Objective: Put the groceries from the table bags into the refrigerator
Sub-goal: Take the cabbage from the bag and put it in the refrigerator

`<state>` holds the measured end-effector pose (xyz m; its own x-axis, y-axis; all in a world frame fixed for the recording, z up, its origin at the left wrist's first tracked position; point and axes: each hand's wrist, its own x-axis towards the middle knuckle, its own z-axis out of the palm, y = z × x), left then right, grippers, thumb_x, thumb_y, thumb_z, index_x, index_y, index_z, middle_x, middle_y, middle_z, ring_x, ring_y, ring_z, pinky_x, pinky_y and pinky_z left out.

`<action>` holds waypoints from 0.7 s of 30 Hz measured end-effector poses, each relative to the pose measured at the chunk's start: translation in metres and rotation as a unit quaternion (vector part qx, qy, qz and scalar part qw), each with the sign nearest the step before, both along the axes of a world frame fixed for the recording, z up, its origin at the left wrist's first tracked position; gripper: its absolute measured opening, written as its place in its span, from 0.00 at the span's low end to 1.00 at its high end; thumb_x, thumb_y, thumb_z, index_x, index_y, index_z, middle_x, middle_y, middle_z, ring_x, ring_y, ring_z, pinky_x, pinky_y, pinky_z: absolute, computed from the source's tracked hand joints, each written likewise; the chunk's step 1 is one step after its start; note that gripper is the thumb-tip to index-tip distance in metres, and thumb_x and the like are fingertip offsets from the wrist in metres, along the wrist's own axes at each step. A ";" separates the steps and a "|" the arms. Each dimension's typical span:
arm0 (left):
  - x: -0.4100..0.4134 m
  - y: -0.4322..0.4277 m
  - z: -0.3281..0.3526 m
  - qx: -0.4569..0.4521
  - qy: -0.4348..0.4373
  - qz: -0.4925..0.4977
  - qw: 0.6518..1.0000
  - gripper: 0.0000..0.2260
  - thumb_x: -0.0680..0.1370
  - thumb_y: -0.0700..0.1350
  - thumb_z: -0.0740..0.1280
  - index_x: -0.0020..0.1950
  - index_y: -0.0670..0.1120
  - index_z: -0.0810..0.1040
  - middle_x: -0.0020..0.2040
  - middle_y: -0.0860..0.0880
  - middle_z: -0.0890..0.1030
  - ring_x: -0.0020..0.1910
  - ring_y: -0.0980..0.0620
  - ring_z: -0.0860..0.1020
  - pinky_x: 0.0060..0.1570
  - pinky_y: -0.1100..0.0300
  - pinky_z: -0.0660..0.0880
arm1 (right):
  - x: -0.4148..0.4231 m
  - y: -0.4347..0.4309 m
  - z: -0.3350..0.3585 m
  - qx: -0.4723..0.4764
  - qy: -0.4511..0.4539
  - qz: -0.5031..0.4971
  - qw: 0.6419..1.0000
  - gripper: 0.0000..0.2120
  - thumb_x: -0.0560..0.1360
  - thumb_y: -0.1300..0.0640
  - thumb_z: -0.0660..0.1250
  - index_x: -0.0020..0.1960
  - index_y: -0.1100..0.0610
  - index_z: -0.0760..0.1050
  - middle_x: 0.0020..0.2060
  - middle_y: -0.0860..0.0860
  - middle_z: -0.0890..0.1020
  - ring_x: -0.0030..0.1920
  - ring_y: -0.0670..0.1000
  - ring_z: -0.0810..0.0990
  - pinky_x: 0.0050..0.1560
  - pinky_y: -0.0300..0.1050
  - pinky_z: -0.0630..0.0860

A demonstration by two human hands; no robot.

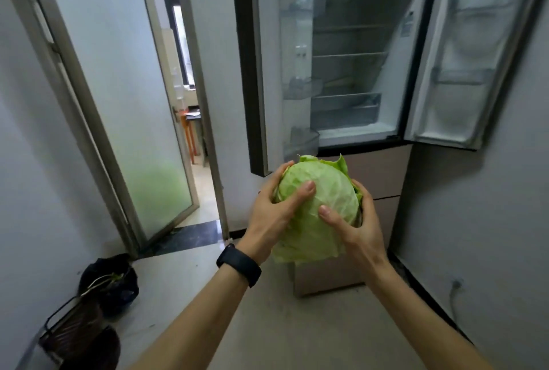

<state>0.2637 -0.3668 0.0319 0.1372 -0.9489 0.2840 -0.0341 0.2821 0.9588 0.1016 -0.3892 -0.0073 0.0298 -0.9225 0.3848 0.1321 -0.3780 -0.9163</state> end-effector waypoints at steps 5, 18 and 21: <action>-0.022 -0.107 0.024 -0.010 -0.002 -0.050 0.999 0.25 0.69 0.59 0.75 0.66 0.66 0.75 0.61 0.58 0.78 0.56 0.58 0.79 0.51 0.61 0.80 | -0.023 -0.091 0.020 -0.023 -0.016 -0.050 0.998 0.40 0.61 0.41 0.78 0.70 0.46 0.69 0.57 0.42 0.81 0.58 0.45 0.81 0.53 0.44 0.80; -0.132 -0.381 0.037 -0.033 -0.013 -0.019 0.999 0.22 0.70 0.60 0.76 0.63 0.68 0.76 0.61 0.58 0.79 0.59 0.58 0.79 0.60 0.53 0.78 | -0.130 -0.362 0.040 -0.050 0.004 -0.047 0.998 0.43 0.60 0.40 0.77 0.71 0.48 0.66 0.62 0.49 0.78 0.58 0.47 0.81 0.49 0.41 0.81; -0.158 -0.432 0.048 -0.042 -0.018 -0.001 0.999 0.22 0.71 0.60 0.75 0.63 0.68 0.75 0.62 0.58 0.79 0.60 0.57 0.78 0.61 0.51 0.77 | -0.156 -0.423 0.050 -0.049 0.014 -0.034 0.998 0.43 0.60 0.38 0.77 0.72 0.45 0.66 0.63 0.49 0.77 0.59 0.49 0.80 0.52 0.47 0.82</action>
<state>0.1057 -0.7990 0.0801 0.1230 -0.9217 0.3678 -0.0671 0.3621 0.9297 -0.0548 -0.8122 0.0427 -0.0195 -0.8806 0.4735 0.0787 -0.4735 -0.8773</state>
